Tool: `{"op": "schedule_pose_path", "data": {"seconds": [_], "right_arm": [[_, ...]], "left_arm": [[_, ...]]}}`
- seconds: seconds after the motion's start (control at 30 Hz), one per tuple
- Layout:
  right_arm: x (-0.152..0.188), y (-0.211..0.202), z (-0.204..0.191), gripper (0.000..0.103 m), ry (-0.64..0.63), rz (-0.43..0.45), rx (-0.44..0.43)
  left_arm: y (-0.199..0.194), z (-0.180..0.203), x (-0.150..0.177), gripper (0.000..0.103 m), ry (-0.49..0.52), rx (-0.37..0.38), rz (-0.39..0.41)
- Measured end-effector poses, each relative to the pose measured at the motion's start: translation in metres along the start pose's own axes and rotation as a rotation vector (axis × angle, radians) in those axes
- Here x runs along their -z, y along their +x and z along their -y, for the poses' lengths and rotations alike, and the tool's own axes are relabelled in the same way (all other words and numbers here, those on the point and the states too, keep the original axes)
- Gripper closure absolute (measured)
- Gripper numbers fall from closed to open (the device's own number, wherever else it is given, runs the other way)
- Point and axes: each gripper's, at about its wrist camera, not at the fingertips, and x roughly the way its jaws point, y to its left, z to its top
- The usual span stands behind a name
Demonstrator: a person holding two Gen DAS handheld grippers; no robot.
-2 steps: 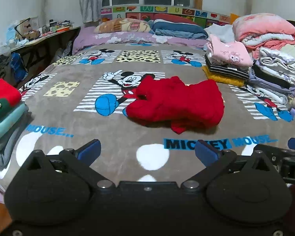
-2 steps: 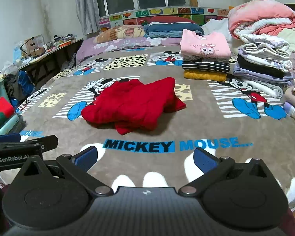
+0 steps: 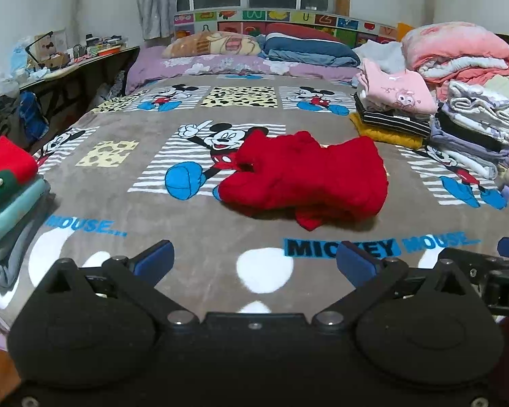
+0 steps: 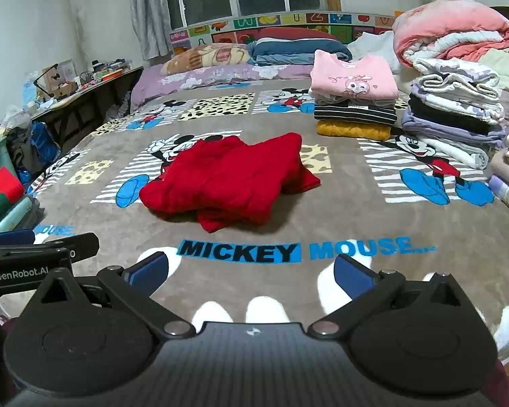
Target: Fold clothes
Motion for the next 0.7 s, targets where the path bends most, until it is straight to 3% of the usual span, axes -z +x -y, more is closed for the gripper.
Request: {"op": "schedule_pose_path", "data": {"seconds": [0.13,0.7], "right_arm": [[0.003,0.001,-0.002,0.0,0.008,-0.004,-0.008],[0.001,0.003,-0.008,0.0,-0.014,-0.004,0.0]], "left_arm": [[0.003,0.004,-0.003,0.0,0.021,-0.024,0.001],[-0.001,-0.002,0.002,0.0,0.002,0.0,0.018]]}}
